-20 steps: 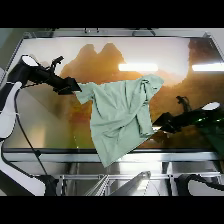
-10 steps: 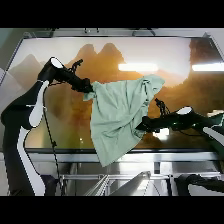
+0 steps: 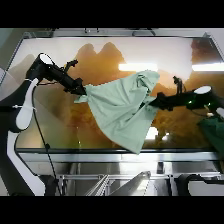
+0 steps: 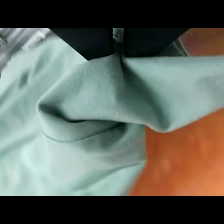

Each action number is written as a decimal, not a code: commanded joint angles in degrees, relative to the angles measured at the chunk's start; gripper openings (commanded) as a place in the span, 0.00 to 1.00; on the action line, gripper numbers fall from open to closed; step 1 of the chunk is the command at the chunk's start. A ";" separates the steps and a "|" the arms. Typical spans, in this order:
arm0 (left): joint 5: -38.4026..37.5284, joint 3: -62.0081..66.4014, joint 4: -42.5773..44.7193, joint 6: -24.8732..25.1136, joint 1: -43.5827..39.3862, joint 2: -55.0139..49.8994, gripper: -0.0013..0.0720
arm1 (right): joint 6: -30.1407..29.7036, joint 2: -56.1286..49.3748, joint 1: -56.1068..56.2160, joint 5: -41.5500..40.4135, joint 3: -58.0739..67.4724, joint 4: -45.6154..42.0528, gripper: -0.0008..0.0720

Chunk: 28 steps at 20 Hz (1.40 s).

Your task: Fold the shirts.

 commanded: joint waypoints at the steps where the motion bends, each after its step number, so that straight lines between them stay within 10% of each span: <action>1: -0.96 -12.07 -0.37 -0.20 1.60 11.17 0.03 | 4.04 -8.09 -3.34 3.89 16.59 -3.08 0.04; 6: 9.09 -36.81 -0.44 -0.15 -3.50 24.17 0.03 | 6.40 -17.94 -1.60 4.28 31.43 -3.04 0.04; 7: 11.28 -40.30 -0.31 -0.11 -4.94 25.99 0.06 | 6.38 -18.12 -1.81 4.35 32.61 -3.06 0.19; 8: 12.22 -42.32 -0.28 0.57 -6.05 27.17 0.28 | 6.38 -17.73 -2.45 5.14 33.22 -3.06 0.62; 9: 12.24 -43.28 -0.02 1.40 -6.49 28.15 0.49 | 6.40 -17.25 -3.45 7.19 33.55 -3.06 0.79; 16: 11.47 -35.76 9.97 1.29 1.07 29.86 0.49 | 8.11 -14.91 -16.57 29.05 27.30 -4.55 0.79; 20: 14.38 -36.09 9.49 1.31 5.62 27.82 0.49 | 3.08 -10.25 -19.61 25.55 11.10 -5.64 0.59; 28: 9.18 -36.06 6.80 3.69 0.37 14.84 0.49 | -2.56 -8.83 -11.87 16.04 -3.23 -5.73 0.59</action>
